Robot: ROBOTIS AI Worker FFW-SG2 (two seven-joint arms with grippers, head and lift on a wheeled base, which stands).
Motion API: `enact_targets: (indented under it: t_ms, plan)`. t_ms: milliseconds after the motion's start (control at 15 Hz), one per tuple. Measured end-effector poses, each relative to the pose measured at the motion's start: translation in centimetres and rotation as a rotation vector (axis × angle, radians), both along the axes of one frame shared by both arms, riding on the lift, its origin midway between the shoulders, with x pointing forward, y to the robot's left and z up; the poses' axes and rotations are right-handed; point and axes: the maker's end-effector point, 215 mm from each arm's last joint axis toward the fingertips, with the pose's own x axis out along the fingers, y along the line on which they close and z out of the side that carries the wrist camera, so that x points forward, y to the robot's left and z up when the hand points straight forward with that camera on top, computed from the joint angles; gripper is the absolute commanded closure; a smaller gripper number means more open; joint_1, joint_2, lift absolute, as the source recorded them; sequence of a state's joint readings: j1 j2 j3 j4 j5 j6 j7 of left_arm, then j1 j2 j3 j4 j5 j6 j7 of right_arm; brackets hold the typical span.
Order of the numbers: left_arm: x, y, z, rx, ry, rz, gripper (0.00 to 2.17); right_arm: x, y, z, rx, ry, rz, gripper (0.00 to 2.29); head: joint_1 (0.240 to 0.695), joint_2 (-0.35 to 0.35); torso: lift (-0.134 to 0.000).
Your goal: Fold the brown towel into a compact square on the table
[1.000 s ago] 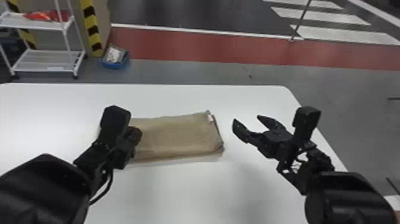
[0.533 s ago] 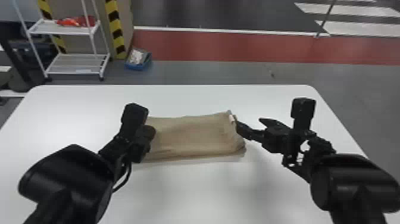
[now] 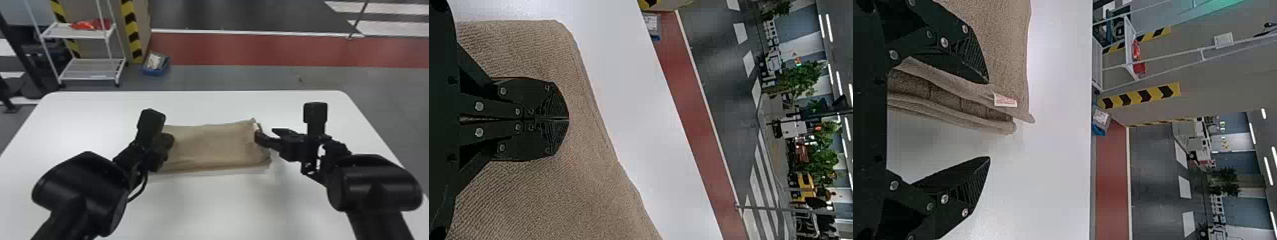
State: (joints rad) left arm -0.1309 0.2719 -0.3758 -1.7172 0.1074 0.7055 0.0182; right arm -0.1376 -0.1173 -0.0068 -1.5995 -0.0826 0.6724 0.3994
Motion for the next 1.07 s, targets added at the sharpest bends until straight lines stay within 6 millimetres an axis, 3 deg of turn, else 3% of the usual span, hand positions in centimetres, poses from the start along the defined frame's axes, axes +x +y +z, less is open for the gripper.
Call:
enact_targets:
  t_ms: [133,467,600,800,933,1067]
  plan:
    - [0.0,0.2,-0.1,-0.004,0.008,-0.001,1.91,0.0,0.3,-0.6,0.013,0.019,0.009,0.59,0.695,-0.045,-0.128]
    - [-0.4,0.2,-0.3,-0.005,0.023,0.0,1.91,-0.2,1.1,-1.8,0.013,0.075,0.026,0.59,0.695,-0.038,-0.128]
    - [-0.6,0.2,-0.6,-0.001,0.035,0.001,1.91,-0.5,1.5,-2.2,0.01,0.097,0.038,0.8,0.695,-0.034,-0.128]
    - [-1.2,0.4,-1.5,0.009,0.069,0.006,1.91,-1.2,2.1,-2.6,0.028,0.131,0.065,1.3,0.695,-0.025,-0.128]
    - [-1.2,0.3,-1.5,0.008,0.071,0.006,1.91,-1.4,2.6,-1.9,0.052,0.121,0.082,1.37,0.695,-0.023,-0.128]
    - [-1.1,0.0,-1.5,0.006,0.071,0.003,1.91,-1.3,3.4,0.0,0.074,0.078,0.096,1.39,0.695,-0.017,-0.128]
